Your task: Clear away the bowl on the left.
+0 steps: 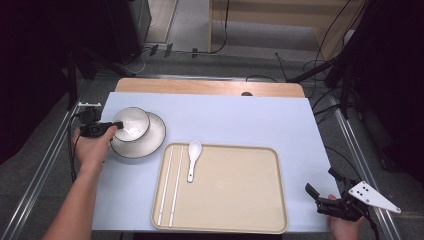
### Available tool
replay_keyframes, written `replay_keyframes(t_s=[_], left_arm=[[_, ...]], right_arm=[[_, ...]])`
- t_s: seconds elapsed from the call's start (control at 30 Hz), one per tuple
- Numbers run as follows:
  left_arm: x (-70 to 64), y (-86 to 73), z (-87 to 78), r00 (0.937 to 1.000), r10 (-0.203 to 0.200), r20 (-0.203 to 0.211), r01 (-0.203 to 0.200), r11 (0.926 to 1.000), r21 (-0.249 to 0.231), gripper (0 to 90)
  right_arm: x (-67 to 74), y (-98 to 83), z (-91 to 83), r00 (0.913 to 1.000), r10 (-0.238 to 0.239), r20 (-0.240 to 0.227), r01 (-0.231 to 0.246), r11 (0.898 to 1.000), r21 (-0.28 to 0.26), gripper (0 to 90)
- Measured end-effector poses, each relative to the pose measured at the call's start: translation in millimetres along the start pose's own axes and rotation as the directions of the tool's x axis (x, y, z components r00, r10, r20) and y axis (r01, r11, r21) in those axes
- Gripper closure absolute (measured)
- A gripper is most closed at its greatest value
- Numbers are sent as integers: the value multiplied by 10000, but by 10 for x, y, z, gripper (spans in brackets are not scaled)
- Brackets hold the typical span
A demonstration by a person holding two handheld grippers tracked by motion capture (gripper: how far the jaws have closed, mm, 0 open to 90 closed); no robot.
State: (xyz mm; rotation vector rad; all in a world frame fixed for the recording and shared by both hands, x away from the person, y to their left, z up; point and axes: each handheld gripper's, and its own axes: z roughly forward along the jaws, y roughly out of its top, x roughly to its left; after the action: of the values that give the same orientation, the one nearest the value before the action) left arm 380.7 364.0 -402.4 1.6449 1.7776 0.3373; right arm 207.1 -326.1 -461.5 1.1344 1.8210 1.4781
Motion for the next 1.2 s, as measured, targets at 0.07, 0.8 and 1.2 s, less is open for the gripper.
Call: replay_keyframes(t_s=[0.07,0.8,1.2], left_arm=[[-6,-15,-22,9997,-28,226,29,10000,-71,835],[-130,-269,-181,9953,546,805,-530,9983,-221,834],[-290,-492,-336,9860,992,1342,-951,9948,-367,835]], right_arm=[[3,0,4,10000,-11,-19,11,10000,9,2],[2,-3,2,10000,14,-39,-14,10000,6,2],[20,-1,9,10000,-13,-69,13,10000,46,2]])
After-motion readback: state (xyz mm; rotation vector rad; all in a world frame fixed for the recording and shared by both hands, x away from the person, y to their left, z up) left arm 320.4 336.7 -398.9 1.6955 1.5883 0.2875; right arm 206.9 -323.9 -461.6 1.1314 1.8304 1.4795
